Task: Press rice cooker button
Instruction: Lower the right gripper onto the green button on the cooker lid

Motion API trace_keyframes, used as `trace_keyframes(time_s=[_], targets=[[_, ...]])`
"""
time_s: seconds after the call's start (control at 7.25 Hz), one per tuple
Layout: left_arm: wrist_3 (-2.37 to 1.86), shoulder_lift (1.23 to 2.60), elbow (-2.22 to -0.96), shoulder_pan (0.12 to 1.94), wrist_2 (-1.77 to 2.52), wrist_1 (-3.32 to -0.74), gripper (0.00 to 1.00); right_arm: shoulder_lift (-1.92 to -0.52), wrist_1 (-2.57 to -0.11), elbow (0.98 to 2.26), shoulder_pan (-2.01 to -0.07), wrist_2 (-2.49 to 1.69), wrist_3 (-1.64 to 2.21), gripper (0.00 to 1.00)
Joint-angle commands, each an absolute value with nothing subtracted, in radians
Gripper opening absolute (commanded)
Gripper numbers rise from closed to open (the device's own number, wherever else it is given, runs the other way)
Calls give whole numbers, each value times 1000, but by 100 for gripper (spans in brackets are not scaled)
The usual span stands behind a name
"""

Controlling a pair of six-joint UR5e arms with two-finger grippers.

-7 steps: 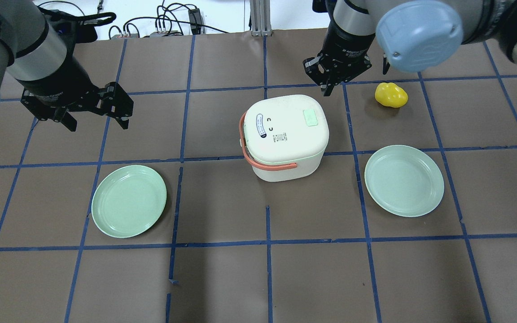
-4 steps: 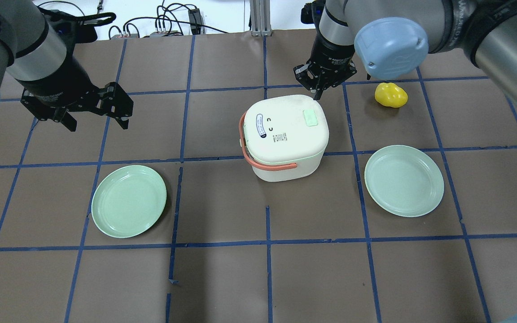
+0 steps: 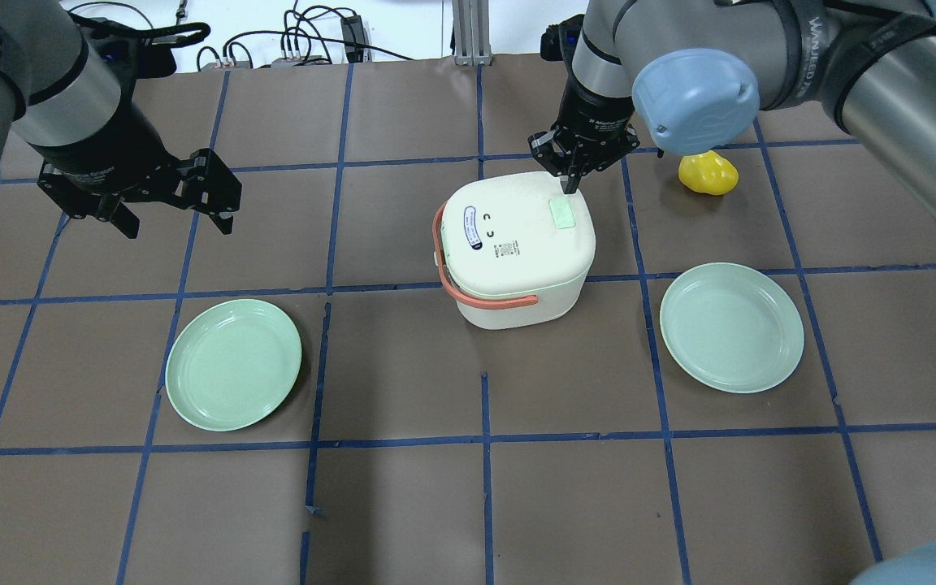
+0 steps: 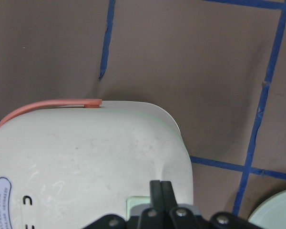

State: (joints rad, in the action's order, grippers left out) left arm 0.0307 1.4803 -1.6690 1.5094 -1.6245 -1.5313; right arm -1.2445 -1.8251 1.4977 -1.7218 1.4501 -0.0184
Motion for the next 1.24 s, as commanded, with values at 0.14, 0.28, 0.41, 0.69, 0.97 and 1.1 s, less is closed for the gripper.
trace_keyframes(time_s=[0.14,0.28,0.41,0.69,0.97,1.1], targets=[[31,1480,-1669,1509,-1624,-1531,100,-1252,-1825,1513,-1721,1447,-17,8],[31,1480,-1669,1509,-1624,-1531,100,-1258,-1825,1514,-1721,1447,-15,8],[31,1480,-1669,1509,-1624,-1531,100,-1265,-1824,1514,-1721,1447,-11,8],[31,1480,-1669,1509,-1624,-1531,100,-1266,-1822,1516,-1723,1447,-11,8],[31,1480,-1669,1509,-1624,-1531,100,-1269,-1821,1517,-1724,1448,-9,8],[31,1480,-1669,1509,-1624,-1531,100,-1267,-1821,1517,-1724,1448,-9,8]])
